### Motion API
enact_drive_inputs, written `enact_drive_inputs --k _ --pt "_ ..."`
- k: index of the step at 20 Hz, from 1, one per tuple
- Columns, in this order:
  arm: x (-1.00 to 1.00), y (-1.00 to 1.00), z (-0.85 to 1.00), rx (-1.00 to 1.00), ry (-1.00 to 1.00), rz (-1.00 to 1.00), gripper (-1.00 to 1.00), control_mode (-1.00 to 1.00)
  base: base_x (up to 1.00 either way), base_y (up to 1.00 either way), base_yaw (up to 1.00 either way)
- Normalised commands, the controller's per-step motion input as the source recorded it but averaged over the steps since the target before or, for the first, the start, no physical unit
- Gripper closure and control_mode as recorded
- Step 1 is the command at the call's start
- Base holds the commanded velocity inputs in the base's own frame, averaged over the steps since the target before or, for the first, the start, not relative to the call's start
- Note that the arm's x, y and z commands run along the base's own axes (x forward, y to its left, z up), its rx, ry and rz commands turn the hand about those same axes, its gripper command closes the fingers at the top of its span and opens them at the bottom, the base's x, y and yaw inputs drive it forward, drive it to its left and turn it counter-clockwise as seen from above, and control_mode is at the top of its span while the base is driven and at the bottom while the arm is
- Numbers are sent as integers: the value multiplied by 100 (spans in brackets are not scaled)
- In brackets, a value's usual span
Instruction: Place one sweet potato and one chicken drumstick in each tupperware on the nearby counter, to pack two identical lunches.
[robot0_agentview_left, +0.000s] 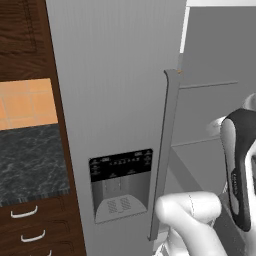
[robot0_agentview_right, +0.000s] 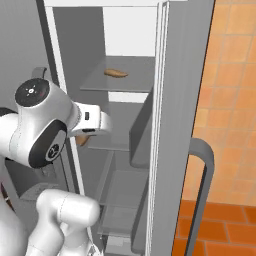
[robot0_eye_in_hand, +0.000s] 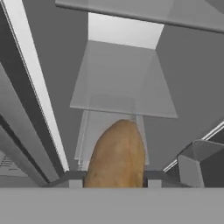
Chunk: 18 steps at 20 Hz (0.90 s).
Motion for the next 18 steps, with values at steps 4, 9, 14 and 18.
enact_drive_inputs --k 4,9,14,18 --pt "0 0 0 0 0 0 100 100 -94 76 -1" --pt "0 0 0 0 0 0 100 100 -46 100 -1" --pt "0 0 0 0 0 0 100 100 -14 100 0" --pt "0 0 0 0 0 0 100 100 -11 100 0"
